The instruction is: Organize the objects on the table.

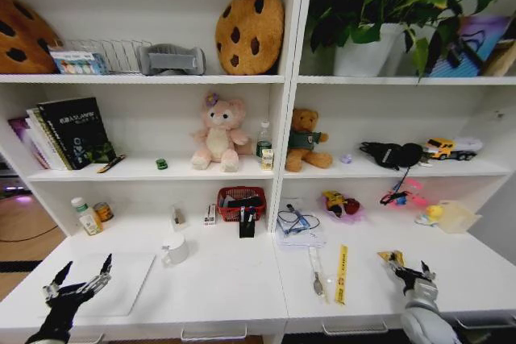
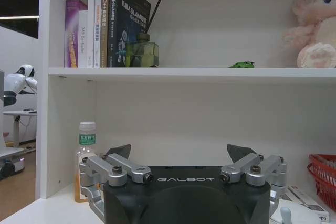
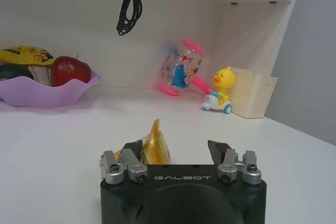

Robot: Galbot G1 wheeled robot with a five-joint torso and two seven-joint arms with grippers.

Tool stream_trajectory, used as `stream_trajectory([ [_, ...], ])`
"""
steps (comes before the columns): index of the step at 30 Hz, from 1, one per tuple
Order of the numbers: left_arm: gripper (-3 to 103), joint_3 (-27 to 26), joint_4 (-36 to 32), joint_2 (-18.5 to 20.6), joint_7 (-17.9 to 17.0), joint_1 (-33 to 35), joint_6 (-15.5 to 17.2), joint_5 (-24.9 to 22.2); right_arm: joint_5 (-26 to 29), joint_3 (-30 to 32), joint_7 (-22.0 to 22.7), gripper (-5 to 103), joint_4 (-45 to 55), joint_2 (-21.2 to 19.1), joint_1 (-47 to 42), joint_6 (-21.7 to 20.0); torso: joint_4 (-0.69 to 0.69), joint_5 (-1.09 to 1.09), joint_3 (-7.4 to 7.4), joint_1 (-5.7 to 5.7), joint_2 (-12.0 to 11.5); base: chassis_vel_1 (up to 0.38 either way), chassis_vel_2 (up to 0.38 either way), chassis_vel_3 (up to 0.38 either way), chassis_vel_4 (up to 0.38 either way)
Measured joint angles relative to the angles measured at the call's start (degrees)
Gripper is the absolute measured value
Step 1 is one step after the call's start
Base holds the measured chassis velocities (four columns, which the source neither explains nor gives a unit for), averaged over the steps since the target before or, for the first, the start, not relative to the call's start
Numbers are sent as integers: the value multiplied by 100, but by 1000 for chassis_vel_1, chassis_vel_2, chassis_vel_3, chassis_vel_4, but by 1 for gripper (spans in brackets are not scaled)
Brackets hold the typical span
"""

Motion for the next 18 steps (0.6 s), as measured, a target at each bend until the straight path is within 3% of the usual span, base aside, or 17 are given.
stream_trajectory([
  [10,100,0,0,0,0,0,0,0,-115,-15,-50,27,-50,33,-13,149,0,0,0,0,0,0,0,0,0],
  [18,100,0,0,0,0,0,0,0,-166,-19,-80,3,-44,47,15,186,0,0,0,0,0,0,0,0,0],
])
